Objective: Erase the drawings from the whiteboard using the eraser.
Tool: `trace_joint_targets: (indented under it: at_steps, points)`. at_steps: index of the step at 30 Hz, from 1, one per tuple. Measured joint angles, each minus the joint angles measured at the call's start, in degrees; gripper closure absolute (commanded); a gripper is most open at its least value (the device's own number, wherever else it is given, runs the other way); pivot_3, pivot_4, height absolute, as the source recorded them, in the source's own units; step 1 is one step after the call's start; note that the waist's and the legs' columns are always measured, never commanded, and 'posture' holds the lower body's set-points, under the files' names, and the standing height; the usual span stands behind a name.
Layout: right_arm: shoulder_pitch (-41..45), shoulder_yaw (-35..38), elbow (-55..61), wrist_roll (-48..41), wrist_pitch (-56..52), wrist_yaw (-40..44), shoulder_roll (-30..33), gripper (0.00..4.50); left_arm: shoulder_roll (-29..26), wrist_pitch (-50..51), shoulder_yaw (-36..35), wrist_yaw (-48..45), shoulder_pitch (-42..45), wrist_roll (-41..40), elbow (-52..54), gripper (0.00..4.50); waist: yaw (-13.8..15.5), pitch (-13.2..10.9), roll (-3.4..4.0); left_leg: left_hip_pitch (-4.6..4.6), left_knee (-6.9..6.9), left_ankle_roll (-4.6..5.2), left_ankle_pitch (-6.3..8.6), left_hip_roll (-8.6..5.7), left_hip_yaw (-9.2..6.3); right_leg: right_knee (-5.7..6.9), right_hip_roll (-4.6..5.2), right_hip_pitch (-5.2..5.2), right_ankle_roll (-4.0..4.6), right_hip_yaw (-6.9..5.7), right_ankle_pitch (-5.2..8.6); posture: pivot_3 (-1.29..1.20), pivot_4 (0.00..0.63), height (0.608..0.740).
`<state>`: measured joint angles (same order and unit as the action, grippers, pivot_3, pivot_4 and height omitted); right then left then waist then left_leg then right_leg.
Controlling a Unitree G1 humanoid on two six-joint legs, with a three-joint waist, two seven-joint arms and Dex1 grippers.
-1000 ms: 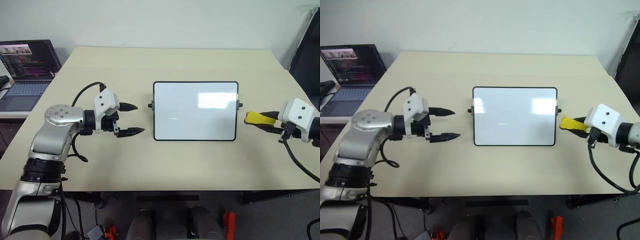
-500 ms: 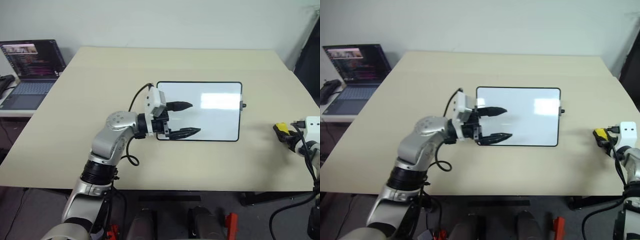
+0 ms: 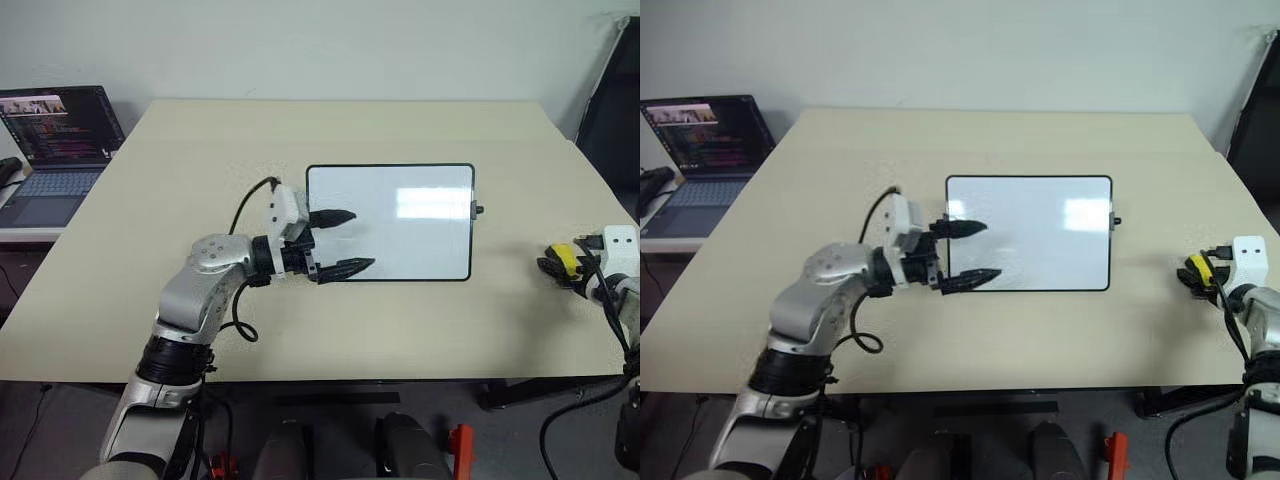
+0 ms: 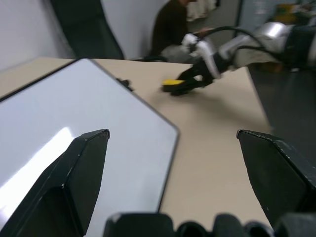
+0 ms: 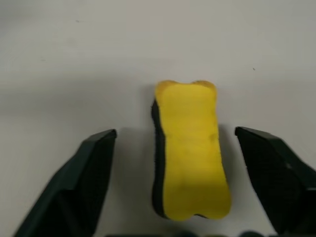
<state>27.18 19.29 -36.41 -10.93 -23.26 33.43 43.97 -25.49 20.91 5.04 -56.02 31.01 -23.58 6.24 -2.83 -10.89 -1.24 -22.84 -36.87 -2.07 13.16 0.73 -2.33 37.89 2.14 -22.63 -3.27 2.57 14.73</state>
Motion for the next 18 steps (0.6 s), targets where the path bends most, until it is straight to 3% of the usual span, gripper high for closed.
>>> trace_joint_targets:
  at_steps: [4,7,11,18]
  points:
    - [-9.2,8.4,21.1,-6.9,1.4,-2.7,-5.7,0.01,2.4,-4.4,-7.6,12.7,-3.0,3.1,-0.7,0.00,0.3,0.0,0.04,0.01,0.03,0.00,0.02,0.06,-0.03,0.00,-0.01,-0.02,-0.03,0.02,0.01,0.00,0.150,0.740]
    - [-13.5,9.0,31.2,-8.6,2.7,-6.0,-12.1,0.01,3.2,-12.8,-12.4,23.6,-4.7,9.5,-9.9,0.00,0.2,0.1,0.03,0.12,0.02,-0.01,0.02,0.06,-0.07,0.02,-0.04,0.06,-0.03,-0.03,0.01,0.00,0.150,0.740]
    - [-13.9,6.5,29.2,-8.0,6.2,-10.1,-18.6,0.01,5.8,-23.8,-13.2,32.6,-4.9,16.2,-24.7,0.00,0.9,0.1,0.03,0.06,-0.11,-0.02,0.01,-0.06,0.03,-0.04,0.08,0.09,-0.21,0.04,-0.13,0.00,0.150,0.740]
    - [-11.2,5.2,21.7,-6.0,13.6,-13.9,-22.0,0.01,12.6,-36.1,-9.9,39.1,-3.1,21.0,-40.4,0.00,1.9,0.1,0.02,-0.02,-0.05,-0.01,0.00,-0.08,-0.01,-0.22,0.10,0.11,-0.24,-0.04,-0.21,0.00,0.150,0.740]
